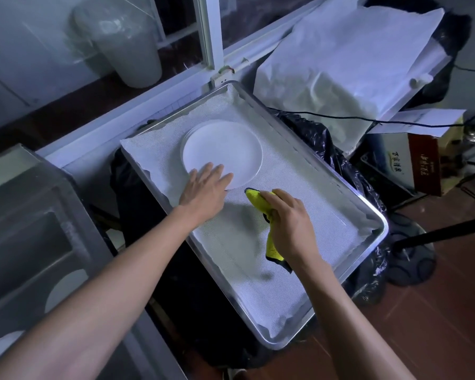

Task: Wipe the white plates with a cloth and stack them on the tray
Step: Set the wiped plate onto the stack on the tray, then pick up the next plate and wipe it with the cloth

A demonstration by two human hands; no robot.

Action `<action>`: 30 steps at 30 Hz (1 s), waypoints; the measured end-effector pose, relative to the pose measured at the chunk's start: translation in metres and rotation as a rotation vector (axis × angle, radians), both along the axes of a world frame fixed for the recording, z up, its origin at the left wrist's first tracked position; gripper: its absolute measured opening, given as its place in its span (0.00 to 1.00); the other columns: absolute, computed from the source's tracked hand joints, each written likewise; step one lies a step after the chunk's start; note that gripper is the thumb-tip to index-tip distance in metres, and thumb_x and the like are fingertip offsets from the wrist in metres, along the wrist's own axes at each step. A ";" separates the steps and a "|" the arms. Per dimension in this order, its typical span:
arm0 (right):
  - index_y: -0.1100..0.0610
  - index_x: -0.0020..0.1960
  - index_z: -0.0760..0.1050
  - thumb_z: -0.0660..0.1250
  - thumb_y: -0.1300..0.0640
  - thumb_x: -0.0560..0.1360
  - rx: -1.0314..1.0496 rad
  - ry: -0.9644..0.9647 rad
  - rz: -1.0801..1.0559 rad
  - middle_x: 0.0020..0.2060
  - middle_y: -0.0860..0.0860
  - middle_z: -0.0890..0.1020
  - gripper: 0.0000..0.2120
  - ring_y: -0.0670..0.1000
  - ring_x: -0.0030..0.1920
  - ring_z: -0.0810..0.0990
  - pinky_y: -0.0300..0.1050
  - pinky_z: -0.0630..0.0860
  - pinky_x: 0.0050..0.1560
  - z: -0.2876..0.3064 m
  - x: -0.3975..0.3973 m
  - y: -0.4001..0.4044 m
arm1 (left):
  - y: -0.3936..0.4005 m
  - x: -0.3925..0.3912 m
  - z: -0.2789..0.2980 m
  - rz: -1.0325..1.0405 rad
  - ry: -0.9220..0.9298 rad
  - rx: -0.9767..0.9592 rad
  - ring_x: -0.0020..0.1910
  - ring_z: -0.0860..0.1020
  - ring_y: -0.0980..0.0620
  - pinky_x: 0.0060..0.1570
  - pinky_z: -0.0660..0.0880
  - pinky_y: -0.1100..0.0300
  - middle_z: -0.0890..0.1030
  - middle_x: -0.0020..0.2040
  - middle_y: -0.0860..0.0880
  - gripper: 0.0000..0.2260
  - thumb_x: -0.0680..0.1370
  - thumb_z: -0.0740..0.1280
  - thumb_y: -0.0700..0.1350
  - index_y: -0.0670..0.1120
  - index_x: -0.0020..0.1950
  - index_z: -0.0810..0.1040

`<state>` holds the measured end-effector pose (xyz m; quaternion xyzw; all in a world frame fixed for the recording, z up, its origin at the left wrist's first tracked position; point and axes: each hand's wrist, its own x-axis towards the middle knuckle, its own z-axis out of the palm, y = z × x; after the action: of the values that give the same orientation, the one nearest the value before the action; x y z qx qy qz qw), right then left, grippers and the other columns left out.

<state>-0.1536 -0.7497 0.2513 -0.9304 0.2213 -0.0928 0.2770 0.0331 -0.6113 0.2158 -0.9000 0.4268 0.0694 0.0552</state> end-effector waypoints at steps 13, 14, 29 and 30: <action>0.48 0.65 0.76 0.59 0.76 0.69 -0.009 -0.122 0.143 0.47 0.46 0.73 0.32 0.60 0.47 0.73 0.51 0.74 0.42 0.026 0.024 0.073 | 0.127 -0.049 0.043 0.167 0.045 -0.311 0.59 0.79 0.45 0.56 0.75 0.48 0.84 0.56 0.50 0.13 0.79 0.67 0.47 0.47 0.62 0.81; 0.48 0.65 0.76 0.59 0.75 0.69 -0.012 -0.144 0.172 0.47 0.45 0.74 0.32 0.59 0.47 0.73 0.51 0.74 0.42 0.028 0.029 0.086 | 0.143 -0.052 0.044 0.188 0.038 -0.330 0.58 0.80 0.44 0.54 0.76 0.47 0.85 0.55 0.50 0.12 0.78 0.68 0.47 0.47 0.61 0.82; 0.48 0.69 0.73 0.57 0.67 0.71 0.039 -0.173 0.593 0.67 0.49 0.76 0.30 0.61 0.61 0.75 0.60 0.78 0.54 0.021 0.092 0.347 | 0.430 -0.102 0.006 0.730 0.185 -0.370 0.53 0.83 0.39 0.49 0.80 0.49 0.85 0.56 0.43 0.12 0.77 0.67 0.43 0.46 0.59 0.83; 0.48 0.69 0.73 0.56 0.67 0.71 0.044 -0.158 0.624 0.66 0.49 0.76 0.30 0.61 0.60 0.75 0.60 0.78 0.54 0.015 0.095 0.365 | 0.447 -0.104 0.000 0.765 0.182 -0.385 0.55 0.83 0.40 0.52 0.80 0.49 0.85 0.58 0.44 0.13 0.78 0.67 0.43 0.47 0.62 0.83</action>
<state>-0.0581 -0.3849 0.2665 -0.9371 -0.0947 -0.0707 0.3283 -0.0710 -0.1640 0.2161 -0.9774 0.0711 0.0829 -0.1812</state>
